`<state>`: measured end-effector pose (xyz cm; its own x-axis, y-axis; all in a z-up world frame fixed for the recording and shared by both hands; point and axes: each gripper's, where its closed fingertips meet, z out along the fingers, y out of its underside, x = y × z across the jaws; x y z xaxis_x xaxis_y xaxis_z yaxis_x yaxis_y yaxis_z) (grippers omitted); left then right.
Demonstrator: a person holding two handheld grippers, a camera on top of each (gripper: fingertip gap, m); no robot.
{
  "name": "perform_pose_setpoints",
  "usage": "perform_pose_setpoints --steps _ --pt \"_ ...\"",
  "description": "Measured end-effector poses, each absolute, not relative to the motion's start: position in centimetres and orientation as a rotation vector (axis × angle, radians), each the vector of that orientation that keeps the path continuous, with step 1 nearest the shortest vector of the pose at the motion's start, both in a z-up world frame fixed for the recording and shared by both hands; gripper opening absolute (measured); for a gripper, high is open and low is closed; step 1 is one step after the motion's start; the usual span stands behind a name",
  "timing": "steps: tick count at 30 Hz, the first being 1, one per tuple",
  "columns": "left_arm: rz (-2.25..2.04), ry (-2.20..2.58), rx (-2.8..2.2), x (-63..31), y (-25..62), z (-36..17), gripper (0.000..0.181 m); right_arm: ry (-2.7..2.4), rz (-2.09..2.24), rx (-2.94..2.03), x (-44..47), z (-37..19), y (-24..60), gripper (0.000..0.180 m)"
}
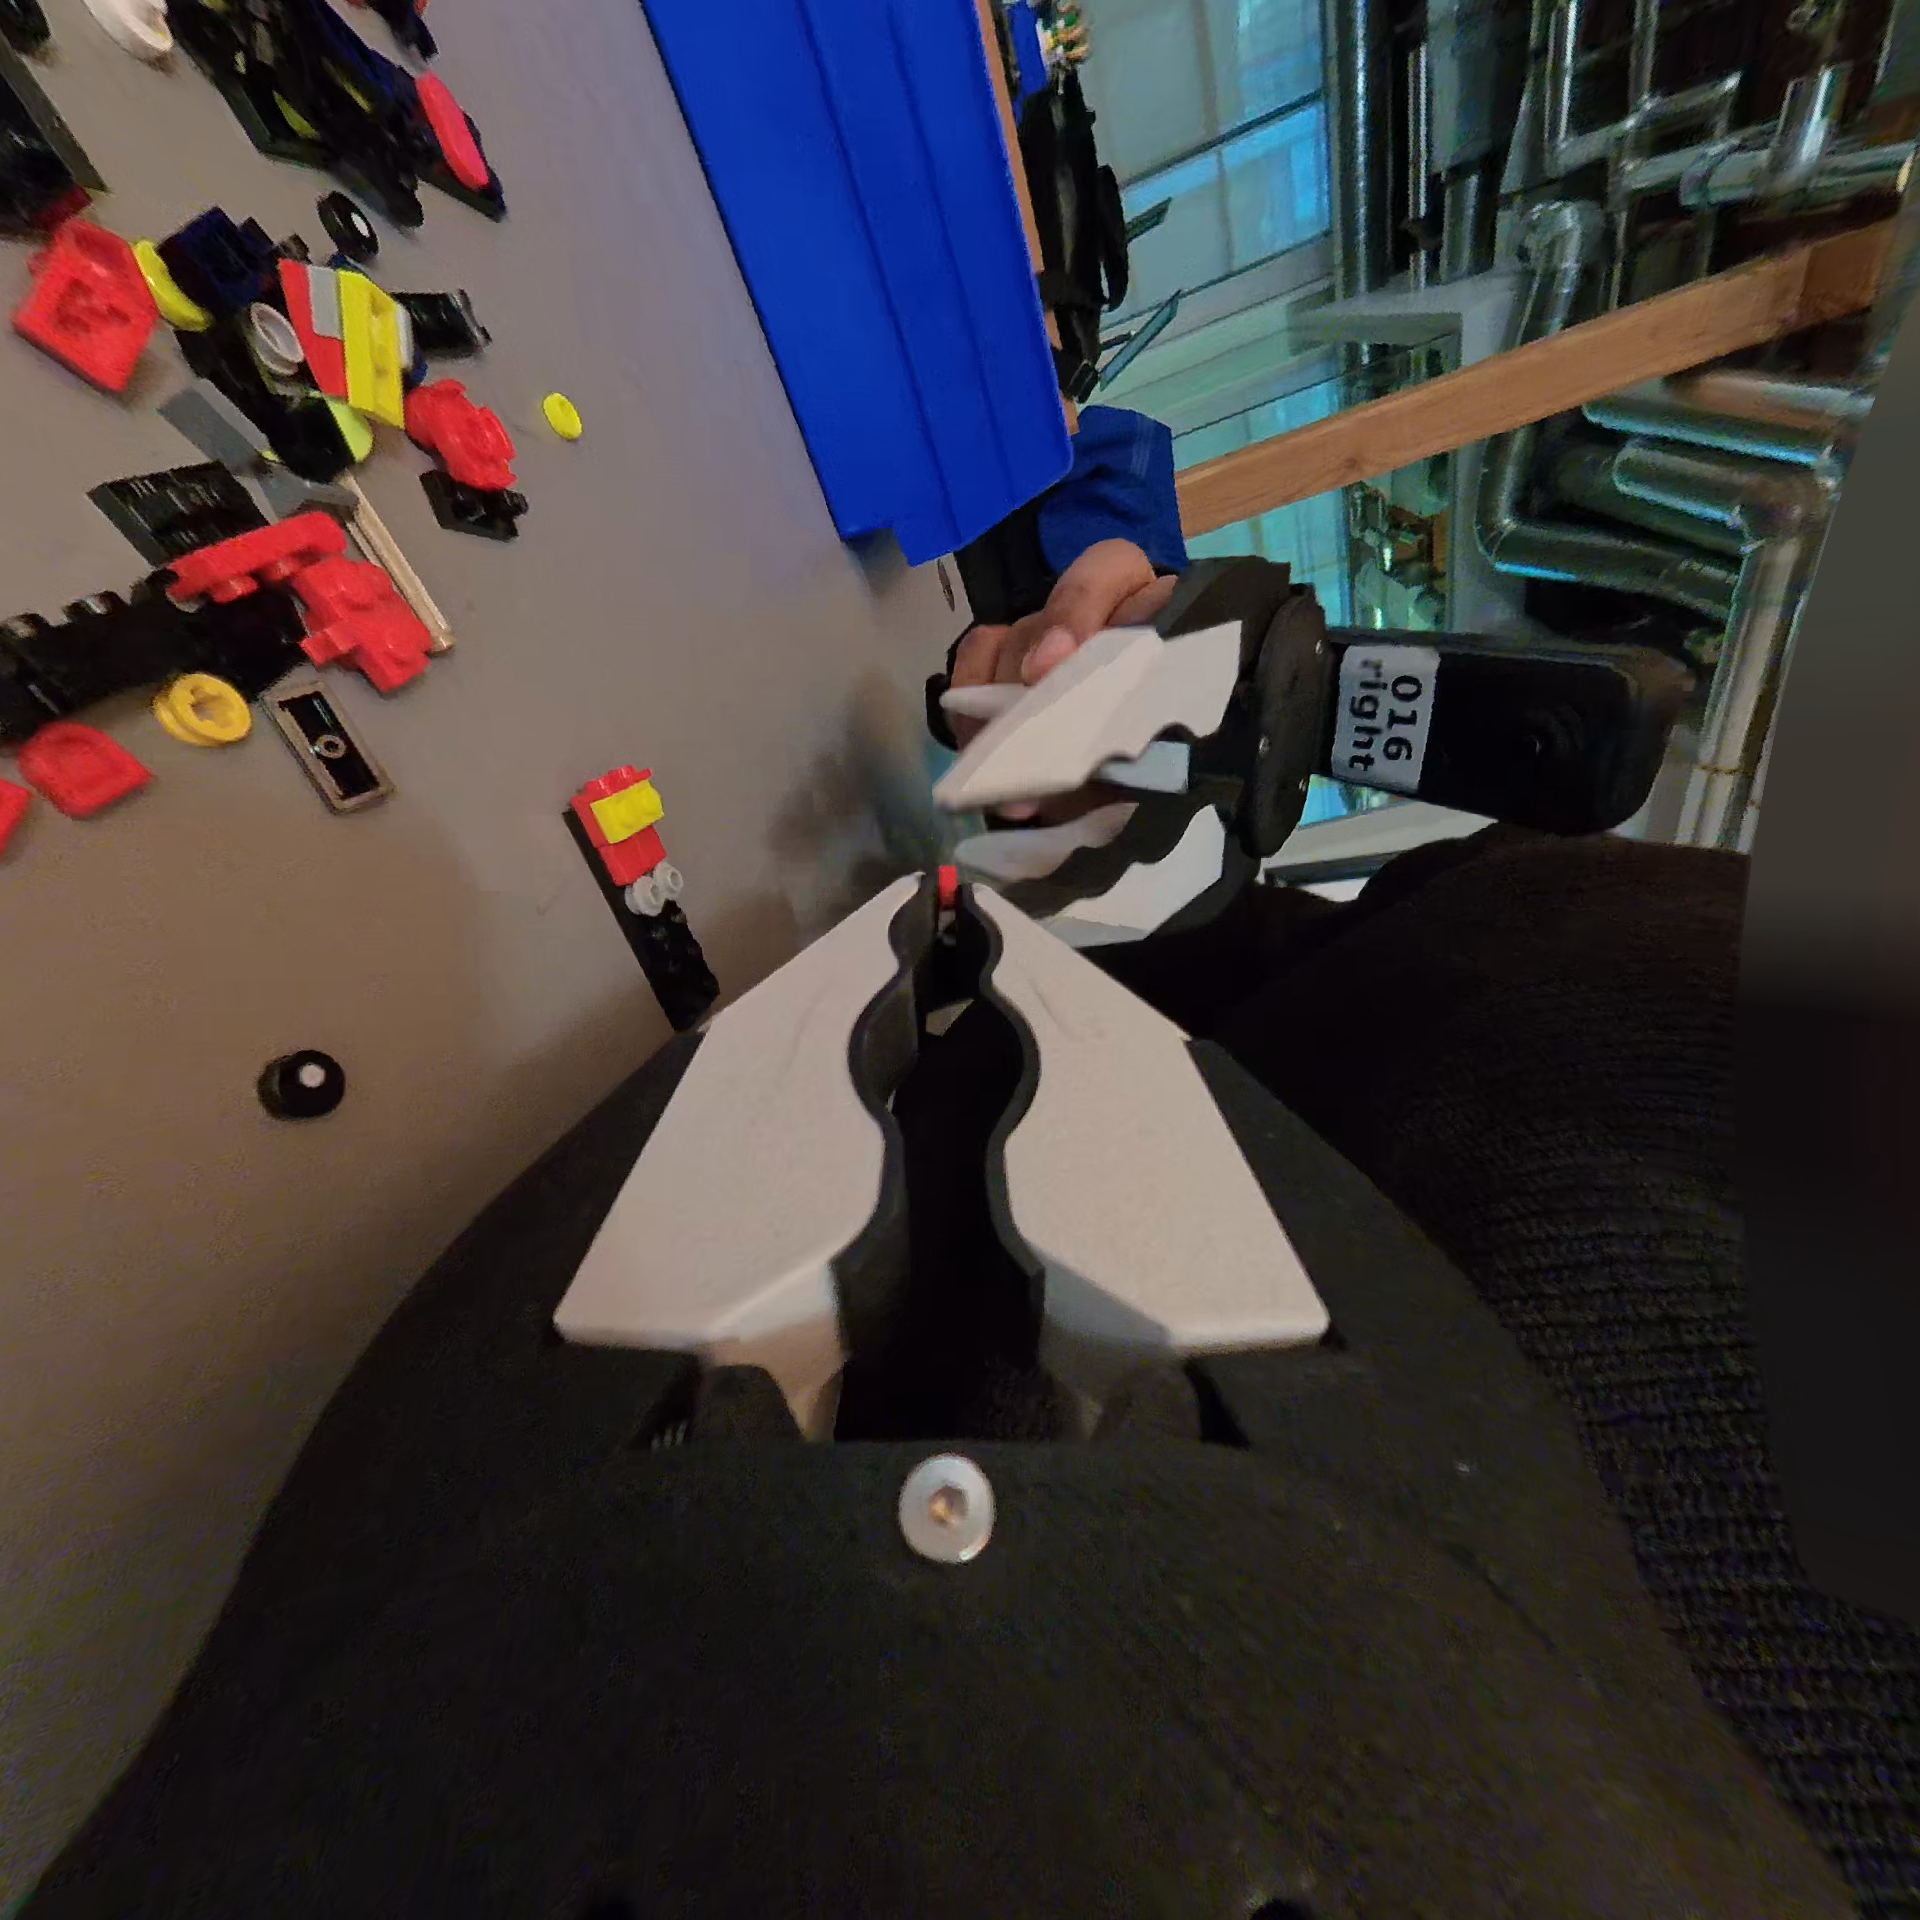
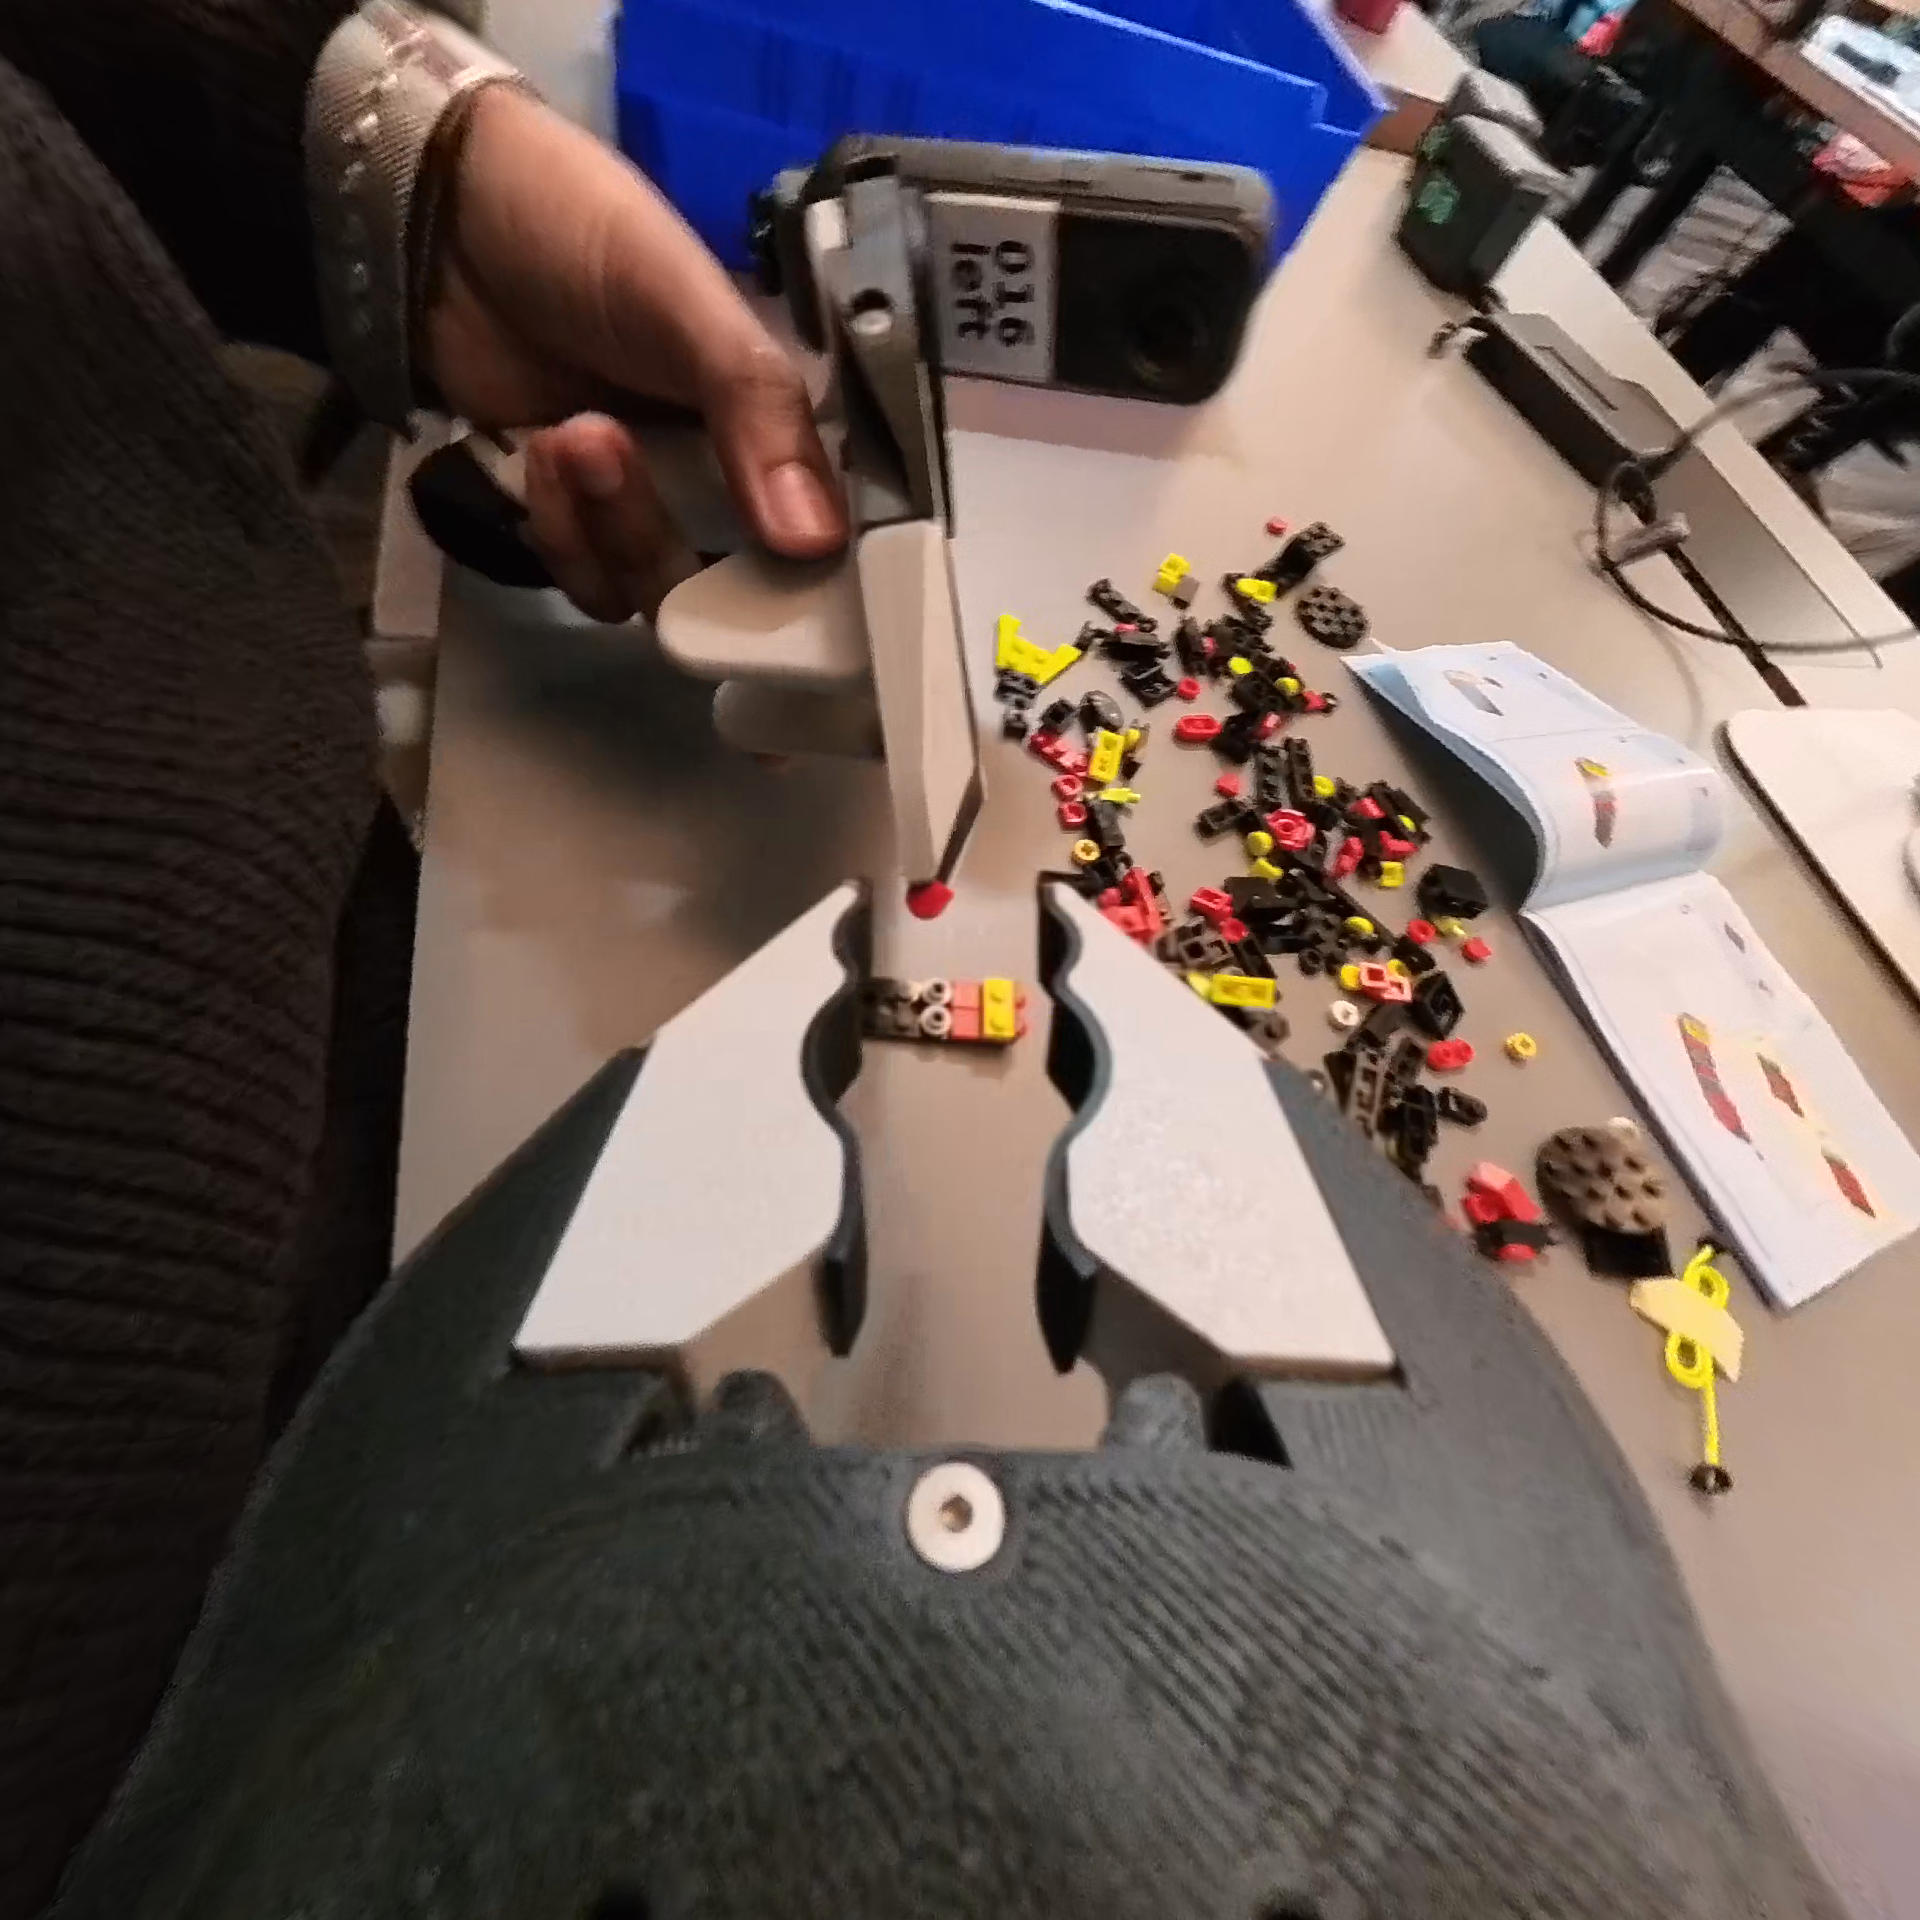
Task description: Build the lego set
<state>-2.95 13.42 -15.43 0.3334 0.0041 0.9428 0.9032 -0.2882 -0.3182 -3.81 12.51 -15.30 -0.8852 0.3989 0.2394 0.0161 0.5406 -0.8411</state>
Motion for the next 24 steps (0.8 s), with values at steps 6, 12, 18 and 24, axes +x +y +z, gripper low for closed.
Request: perform_pose_setpoints --steps 6,12,18,24 --pt "-1.144 -0.931 -1.264 -6.1 12.8 -12.7 0.000 -2.238 1.410 -0.718 -6.0 -13.6 13.0 0.031" --pt "-1.159 -0.973 -1.103 -7.3 12.6 -11.7 0.000 -2.167 1.377 -0.710 -6.6 -12.9 12.8 0.020" --pt "-1.180 -0.988 -1.117 -6.9 13.0 -12.2 0.000 -2.187 1.411 -0.667 -6.4 -12.7 12.6 0.013" --pt "-1.176 -0.986 -1.156 -6.6 13.4 -12.6 0.000 -2.192 1.410 -0.665 -6.4 -12.7 12.7 0.004"
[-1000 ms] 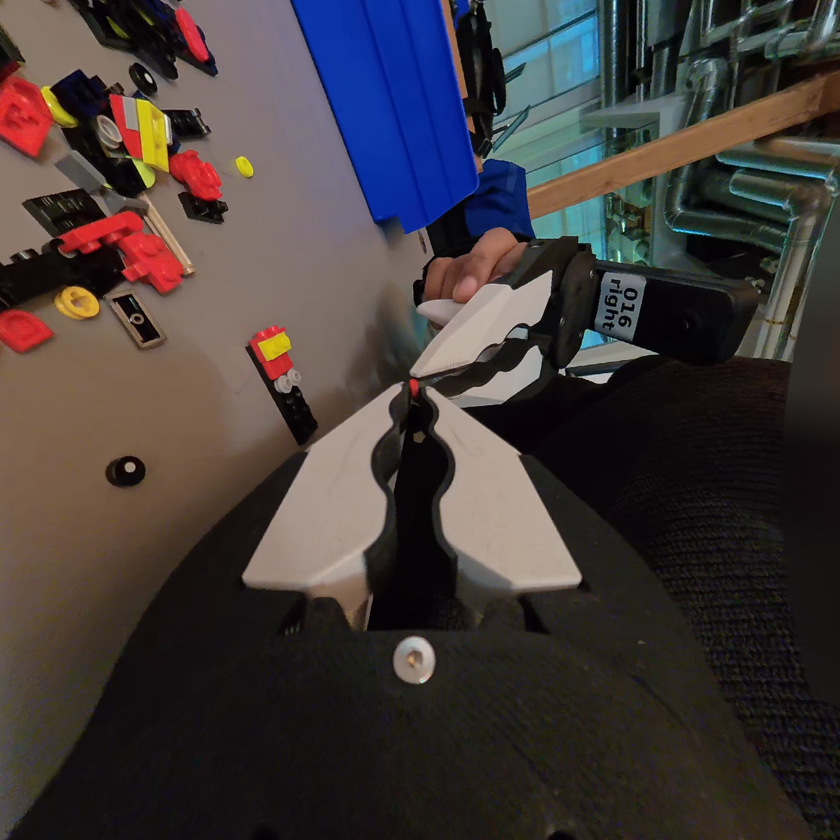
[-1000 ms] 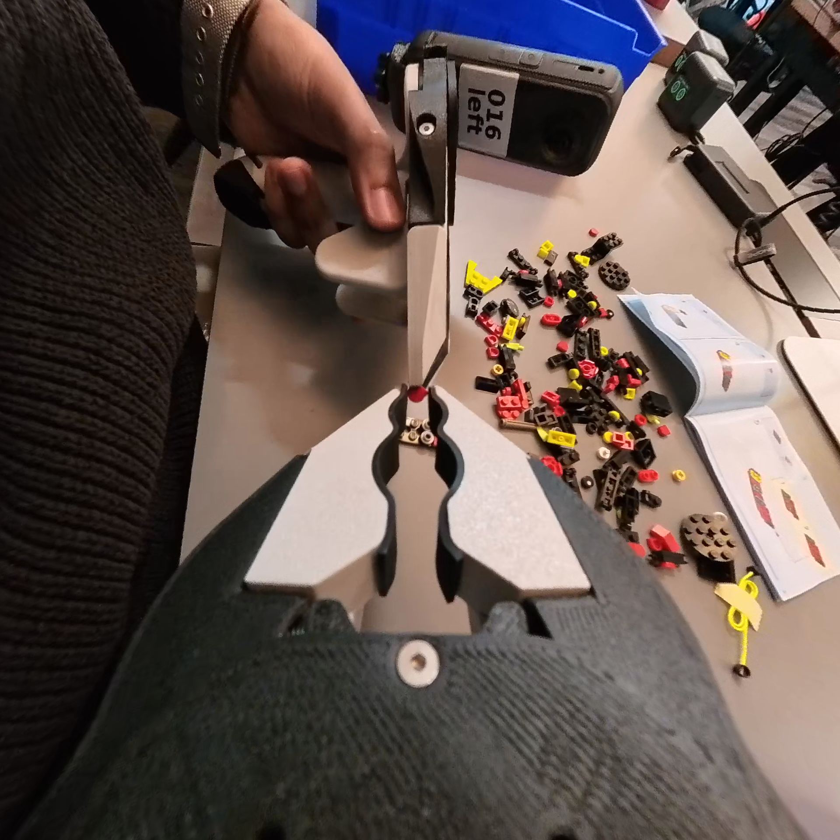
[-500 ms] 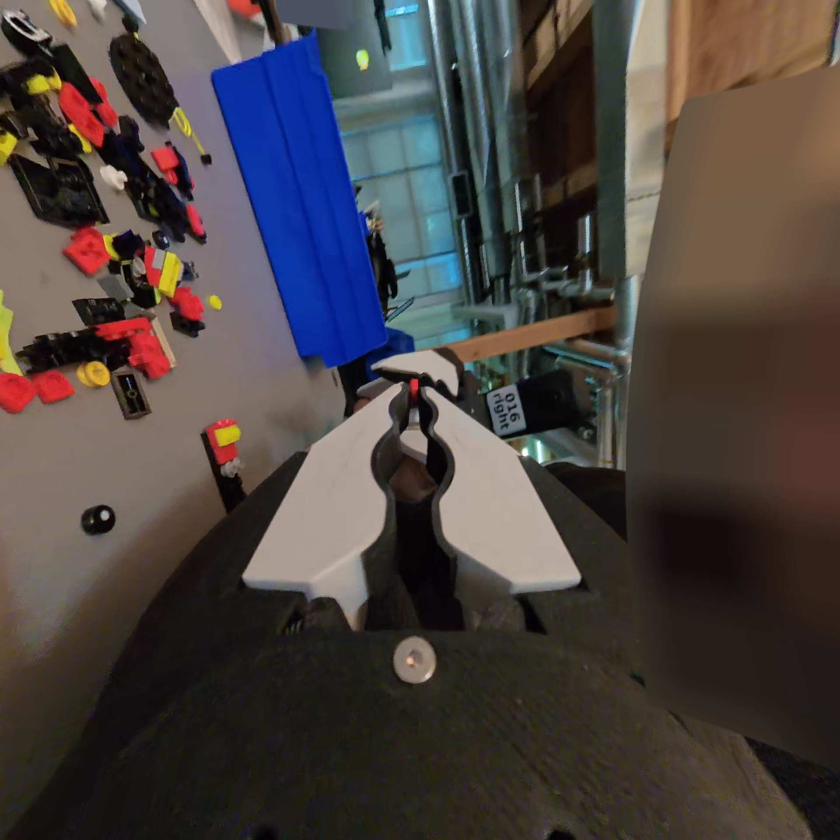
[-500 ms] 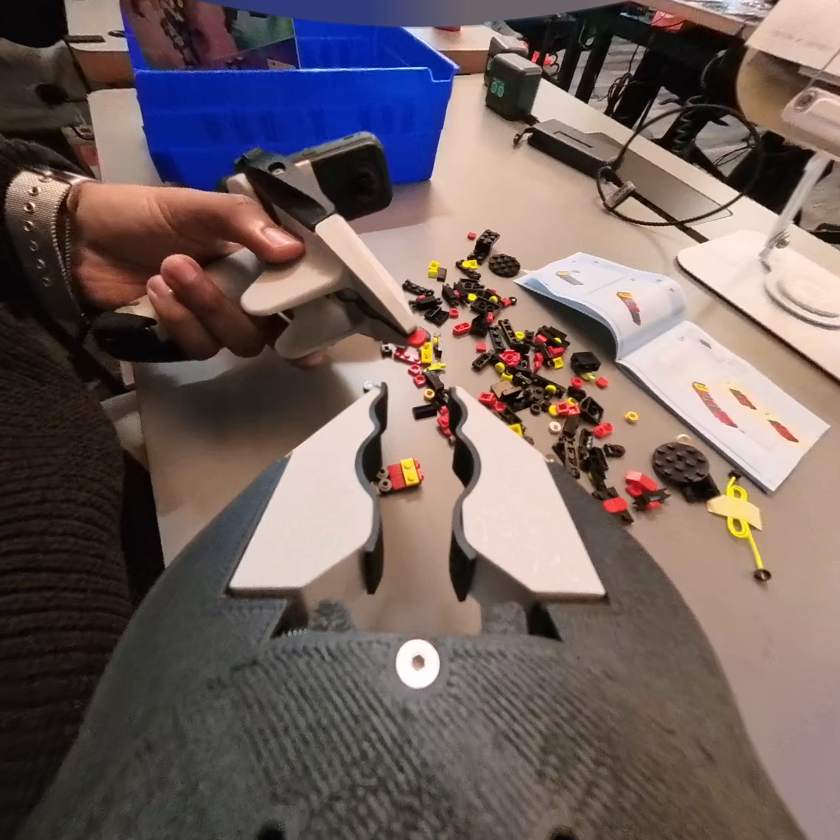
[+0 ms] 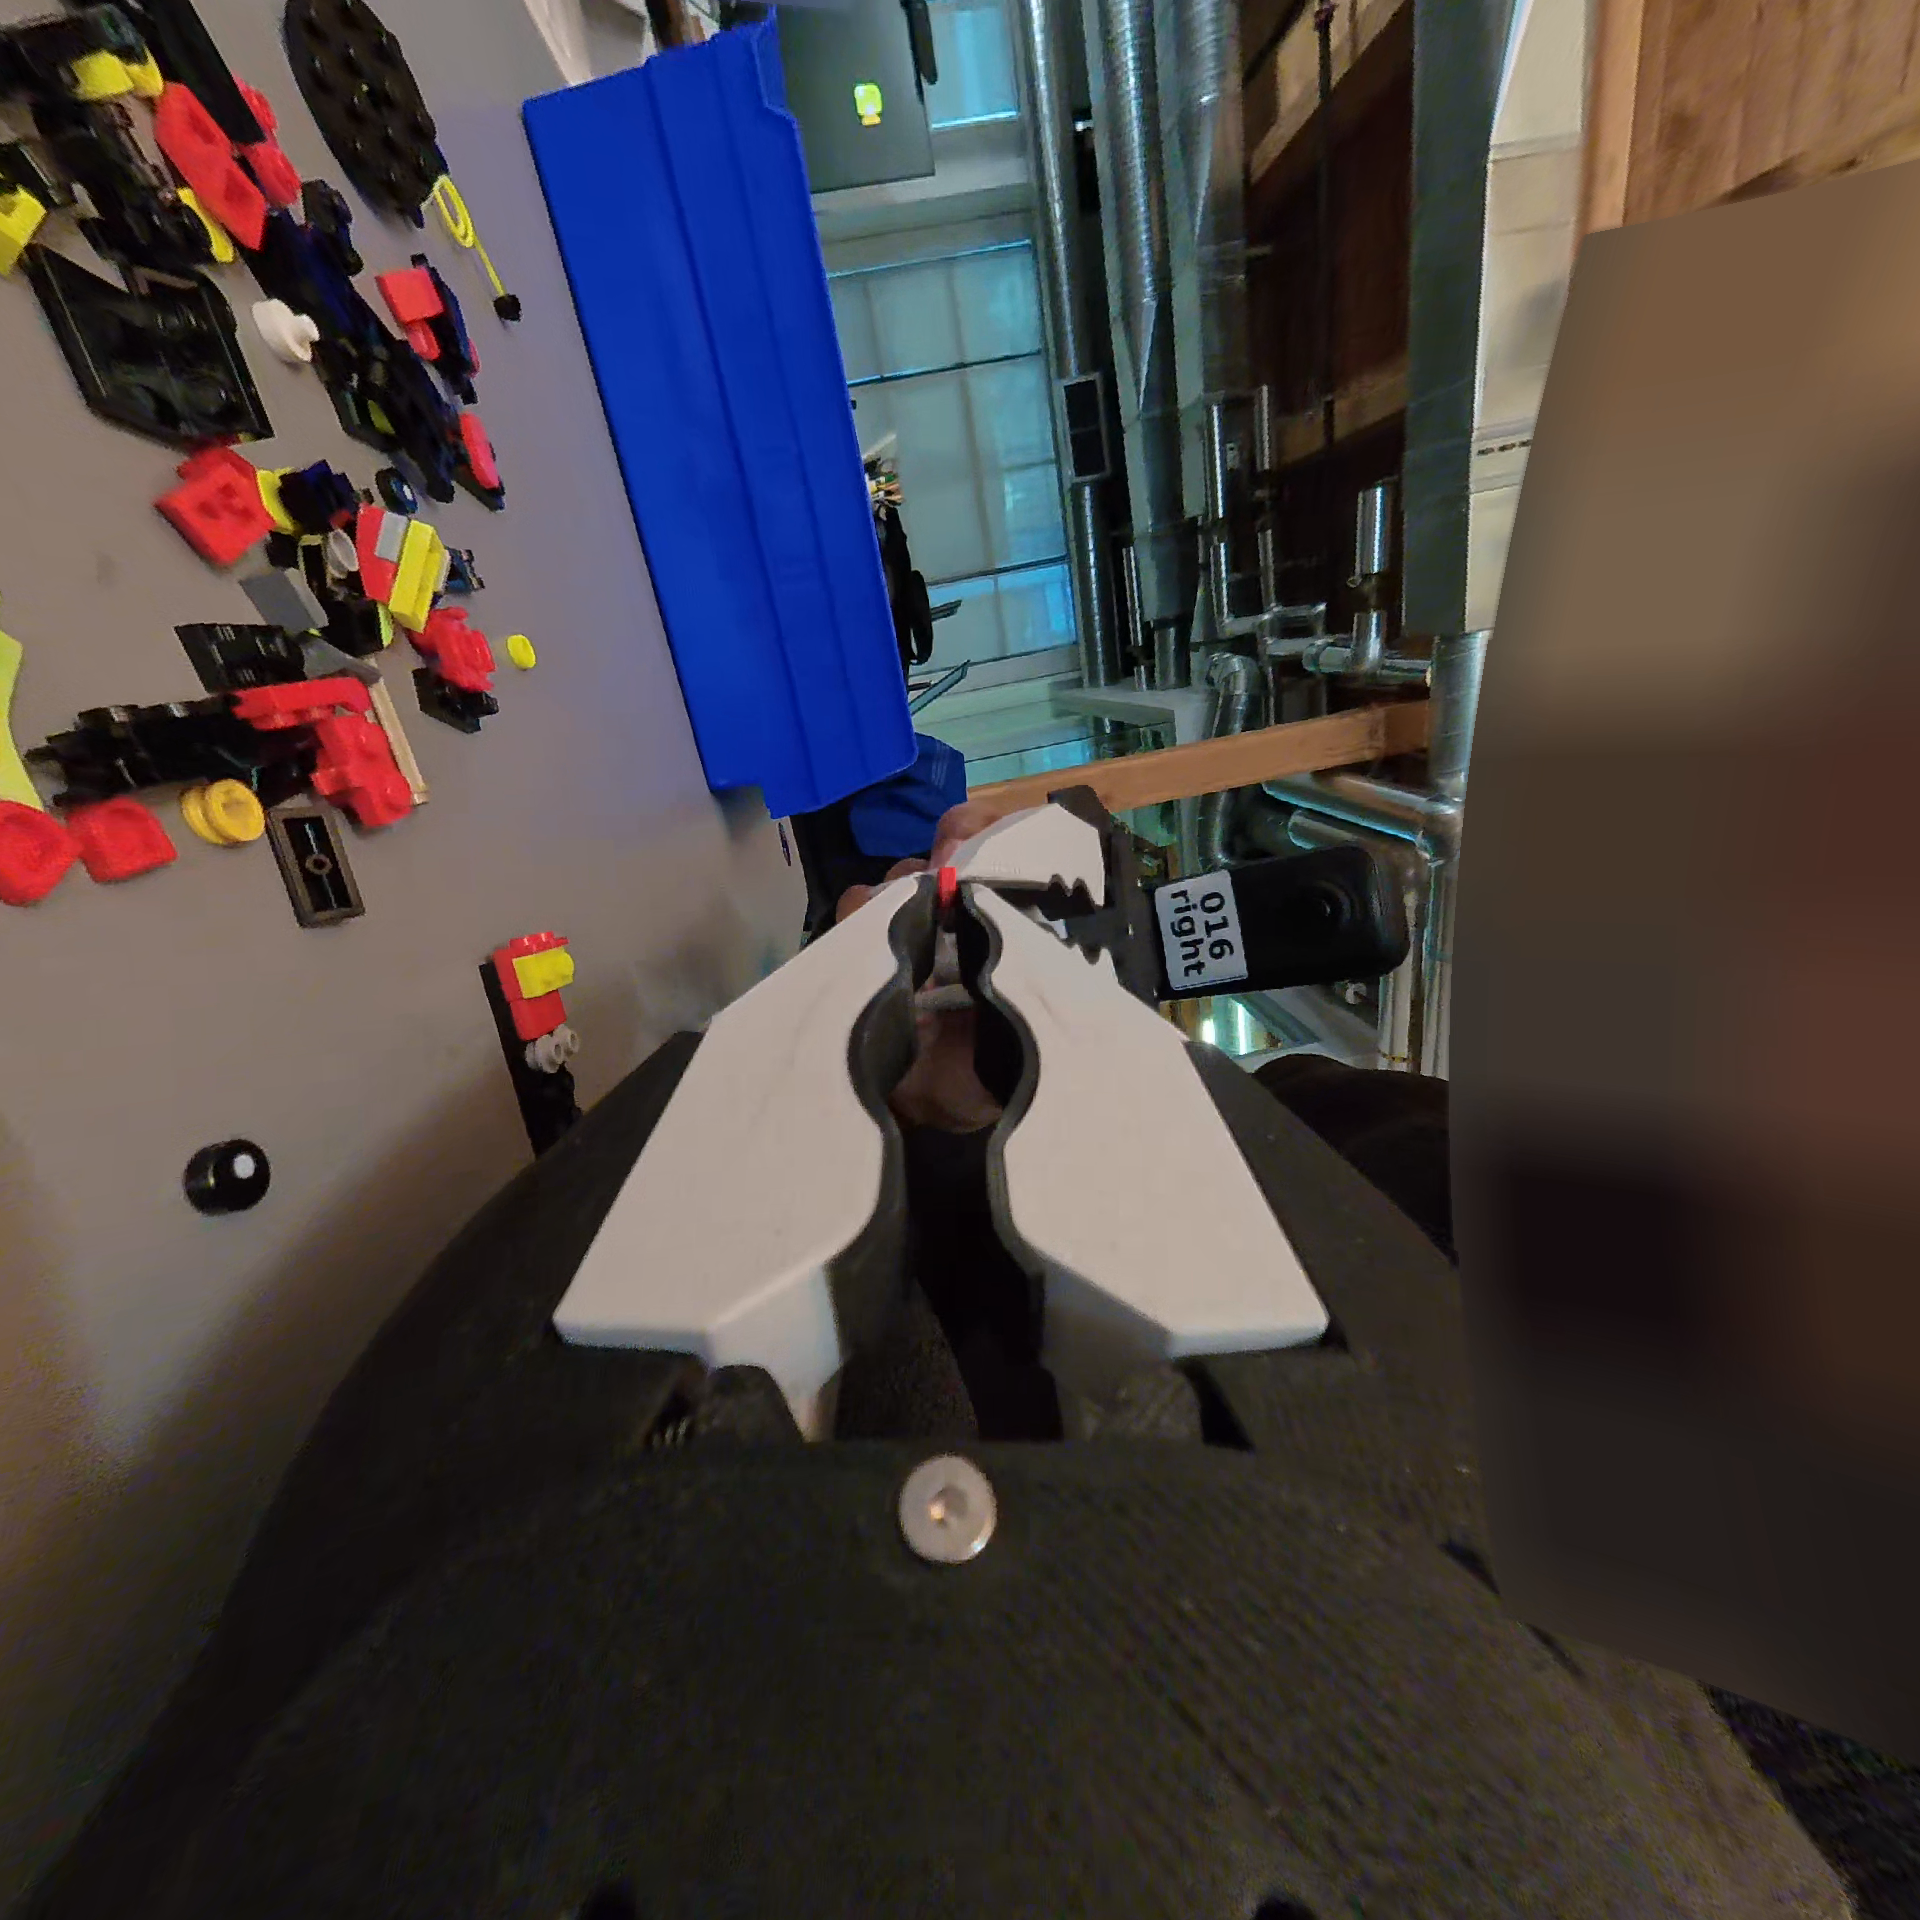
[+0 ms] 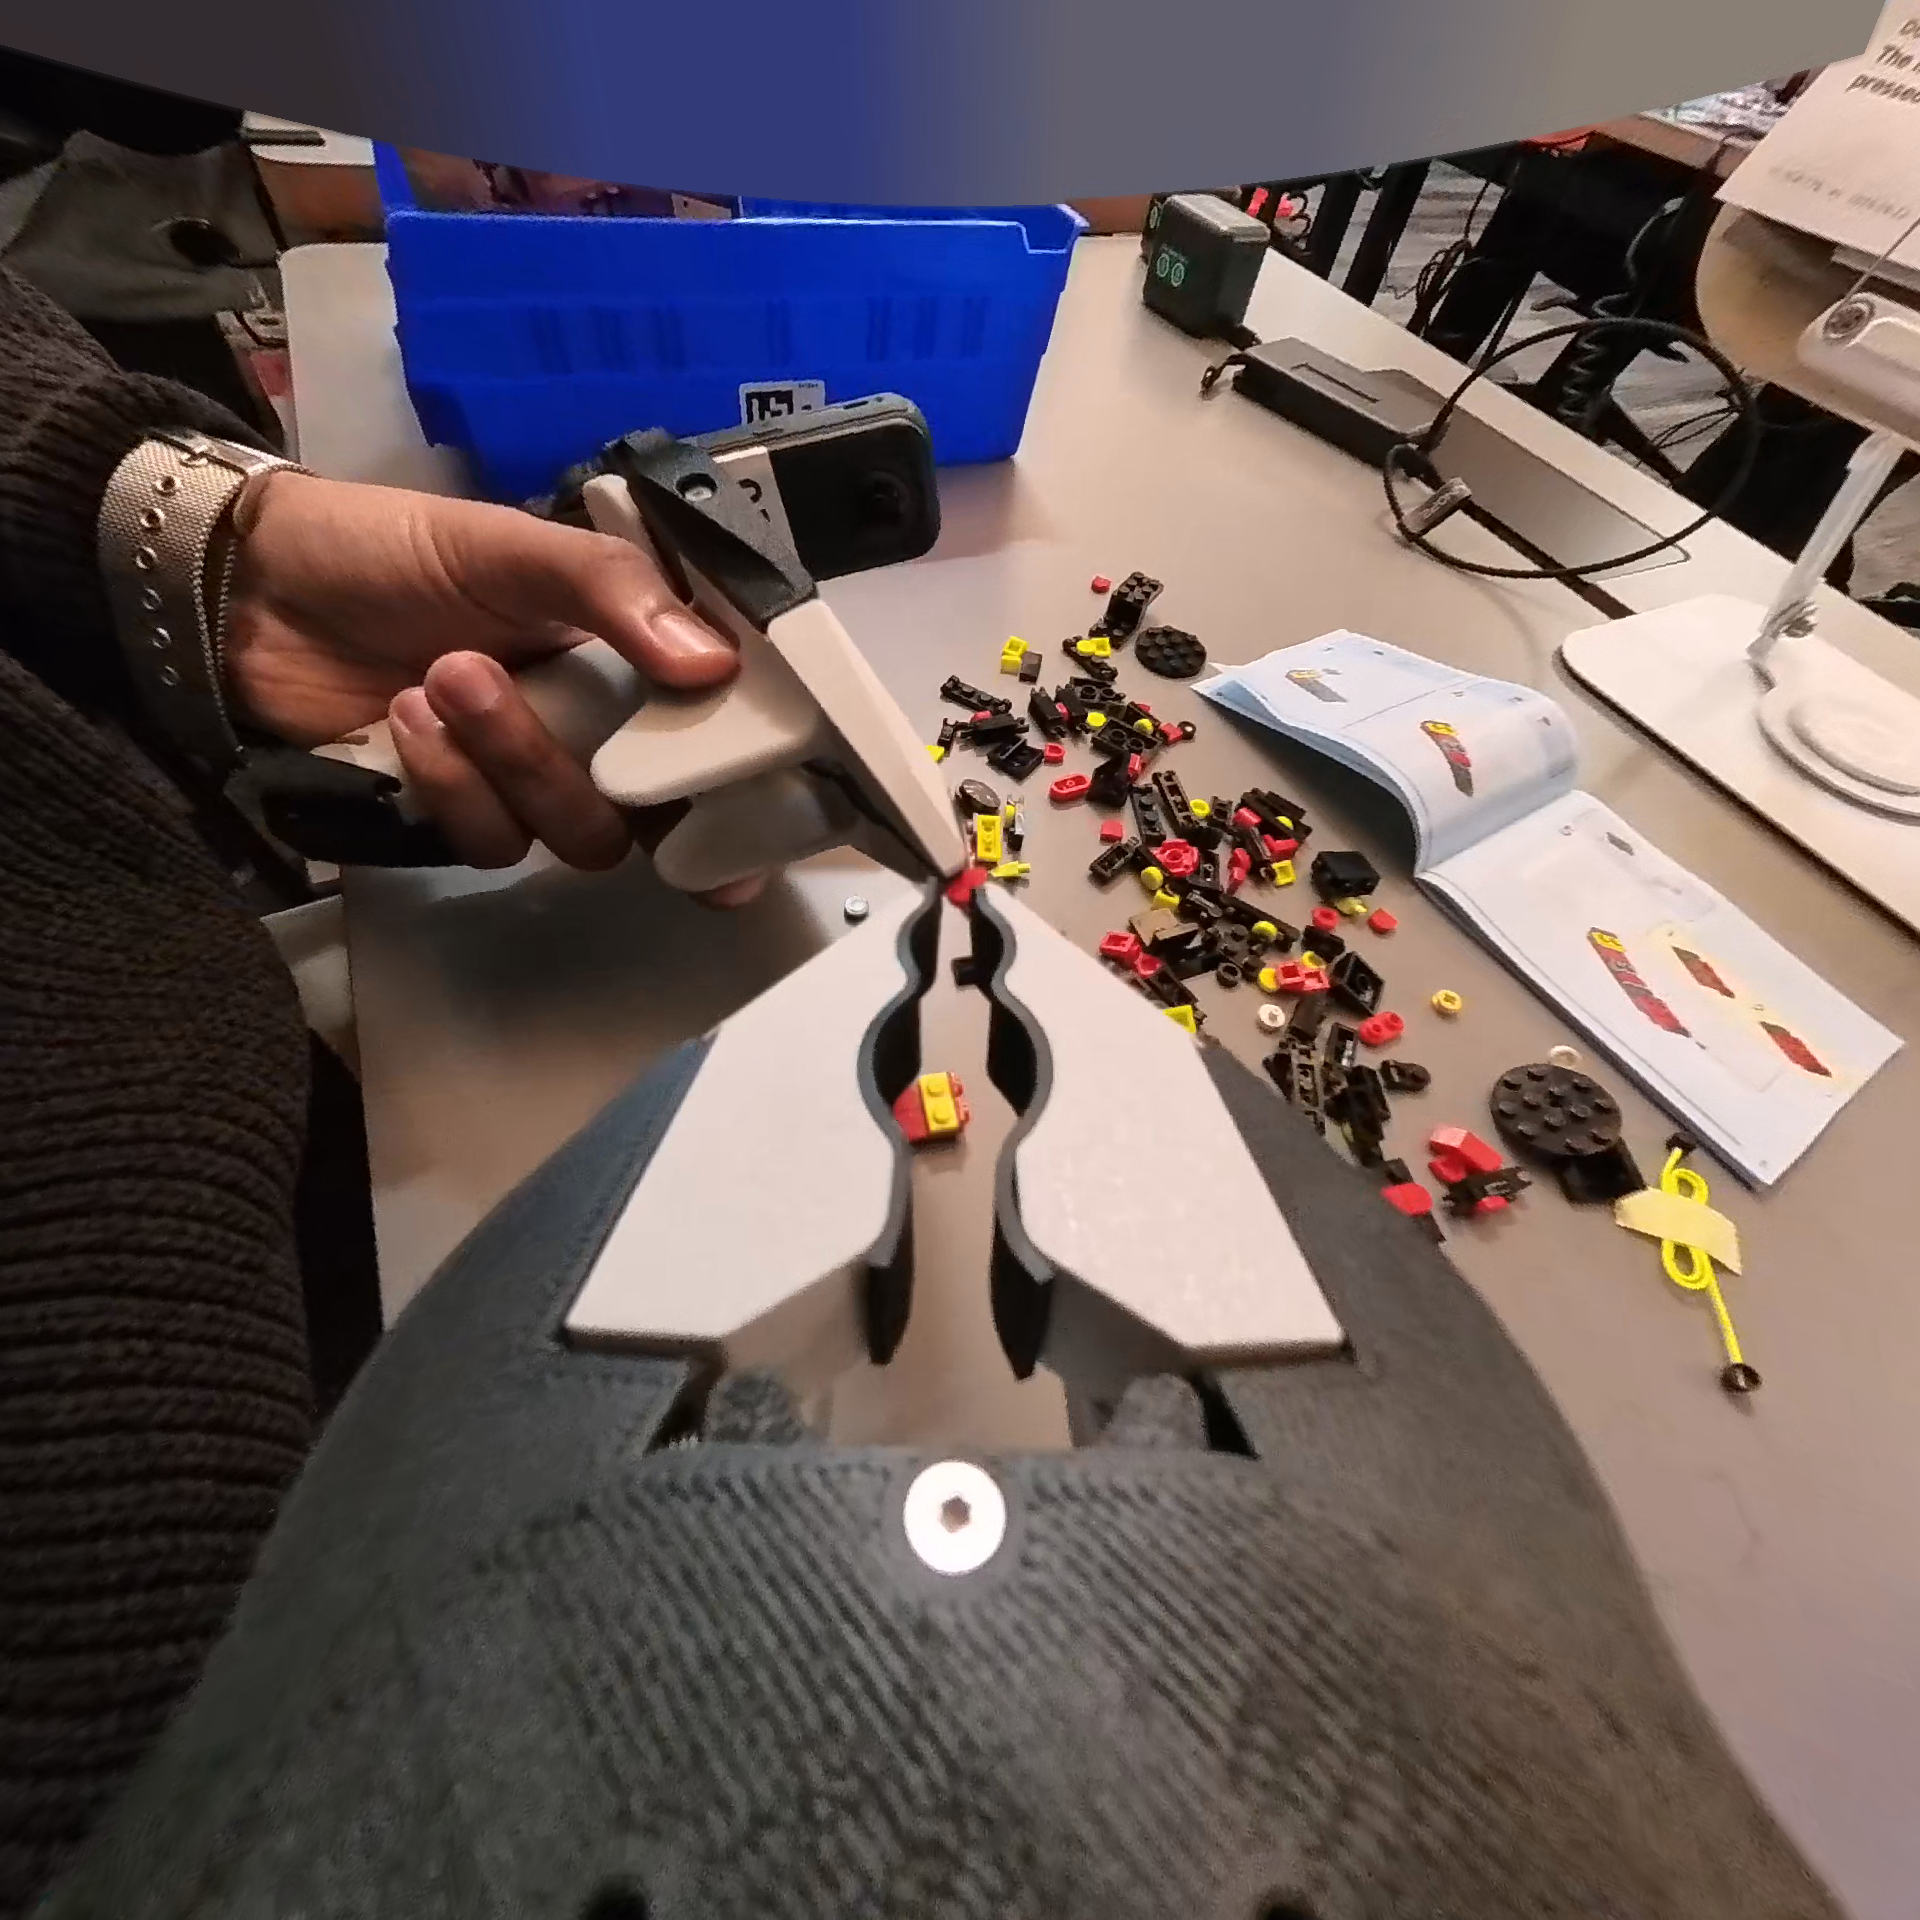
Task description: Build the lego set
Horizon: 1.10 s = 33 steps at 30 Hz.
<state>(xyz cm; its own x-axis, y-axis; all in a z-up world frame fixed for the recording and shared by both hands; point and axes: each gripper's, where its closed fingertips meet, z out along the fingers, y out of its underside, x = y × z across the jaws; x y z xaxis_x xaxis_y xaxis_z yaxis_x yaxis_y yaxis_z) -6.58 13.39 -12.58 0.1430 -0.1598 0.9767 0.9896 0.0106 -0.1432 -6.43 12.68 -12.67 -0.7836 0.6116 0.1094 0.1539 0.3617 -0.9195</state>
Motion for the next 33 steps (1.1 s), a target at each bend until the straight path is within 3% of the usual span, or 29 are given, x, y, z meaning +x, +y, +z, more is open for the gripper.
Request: perform_pose_setpoints --steps 26,33 --pt "-1.177 -0.989 -1.211 -6.1 13.5 -13.1 0.000 -2.234 1.300 -0.571 -6.4 -13.6 12.8 0.005" --pt "-0.987 -1.015 -1.482 -6.5 12.8 -15.8 0.005 -2.387 1.192 -0.699 -6.3 -16.9 14.5 0.005"
